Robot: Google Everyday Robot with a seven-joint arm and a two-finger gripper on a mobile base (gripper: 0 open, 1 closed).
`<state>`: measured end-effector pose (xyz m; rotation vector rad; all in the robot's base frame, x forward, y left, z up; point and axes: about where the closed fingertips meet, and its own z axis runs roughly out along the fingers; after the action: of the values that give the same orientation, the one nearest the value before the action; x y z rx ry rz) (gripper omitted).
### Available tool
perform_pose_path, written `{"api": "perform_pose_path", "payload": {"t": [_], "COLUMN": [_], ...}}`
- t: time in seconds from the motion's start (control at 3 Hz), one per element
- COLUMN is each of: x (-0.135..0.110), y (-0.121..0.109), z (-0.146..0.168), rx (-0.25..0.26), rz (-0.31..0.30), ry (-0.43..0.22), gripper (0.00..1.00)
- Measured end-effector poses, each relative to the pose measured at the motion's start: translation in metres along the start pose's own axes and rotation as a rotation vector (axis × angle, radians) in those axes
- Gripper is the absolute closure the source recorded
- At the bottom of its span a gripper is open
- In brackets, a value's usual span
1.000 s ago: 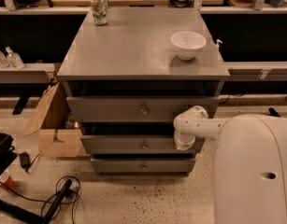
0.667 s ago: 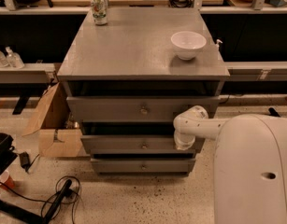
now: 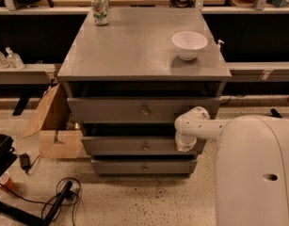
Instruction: Open middle drawer
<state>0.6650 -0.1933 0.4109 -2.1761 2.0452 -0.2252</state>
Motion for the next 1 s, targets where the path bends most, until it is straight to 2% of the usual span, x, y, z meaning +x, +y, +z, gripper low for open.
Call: {"api": "perform_pose_path", "payload": {"t": [0.33, 1.0], "x": [0.0000, 0.0000], "y": [0.0000, -0.0003], "z": [0.0000, -0.0016], "rx": [0.000, 0.000], "rz": [0.000, 0.000], "ry": [0.000, 0.000], "gripper": [1.00, 0.53]}}
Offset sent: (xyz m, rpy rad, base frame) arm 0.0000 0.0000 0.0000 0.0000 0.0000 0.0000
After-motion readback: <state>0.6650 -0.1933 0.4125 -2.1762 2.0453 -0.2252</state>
